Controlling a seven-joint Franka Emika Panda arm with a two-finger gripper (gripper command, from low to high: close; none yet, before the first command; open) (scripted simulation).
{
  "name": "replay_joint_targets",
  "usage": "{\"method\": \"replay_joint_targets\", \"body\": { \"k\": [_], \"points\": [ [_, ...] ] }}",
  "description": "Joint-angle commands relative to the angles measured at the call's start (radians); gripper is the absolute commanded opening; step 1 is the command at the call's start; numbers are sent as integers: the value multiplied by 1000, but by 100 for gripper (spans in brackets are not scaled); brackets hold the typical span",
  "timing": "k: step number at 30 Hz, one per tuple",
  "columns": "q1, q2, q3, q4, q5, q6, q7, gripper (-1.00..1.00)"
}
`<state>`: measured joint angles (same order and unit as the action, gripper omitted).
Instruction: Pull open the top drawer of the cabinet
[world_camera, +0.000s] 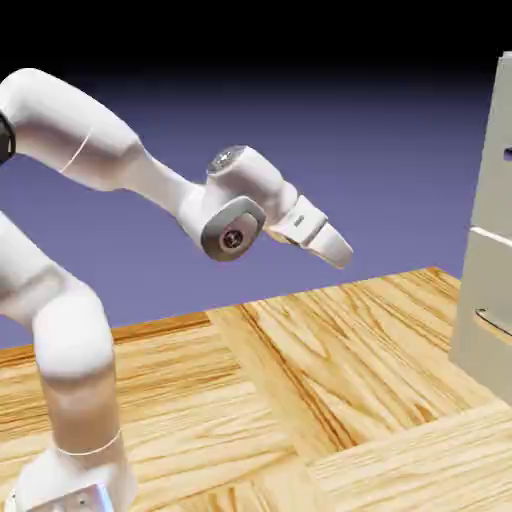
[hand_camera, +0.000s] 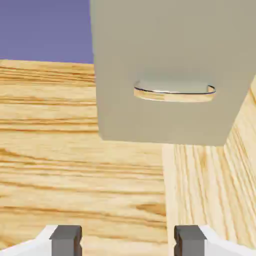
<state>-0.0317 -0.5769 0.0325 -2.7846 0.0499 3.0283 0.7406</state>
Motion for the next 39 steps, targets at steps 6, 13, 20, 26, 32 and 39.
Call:
{"method": "replay_joint_targets", "body": {
  "k": [6,13,20,26,32,39],
  "points": [
    [-217,-34,162,127,248,-43,-2,0],
    [-471,-74,351,274,538,-94,-5,0],
    [-725,-114,539,422,827,-144,-8,0],
    [-942,-148,701,548,1075,-188,-10,0],
    [-1160,-182,863,675,1324,-231,-12,0],
    [-1413,-222,1052,822,1613,-282,-15,0]
  ]
}}
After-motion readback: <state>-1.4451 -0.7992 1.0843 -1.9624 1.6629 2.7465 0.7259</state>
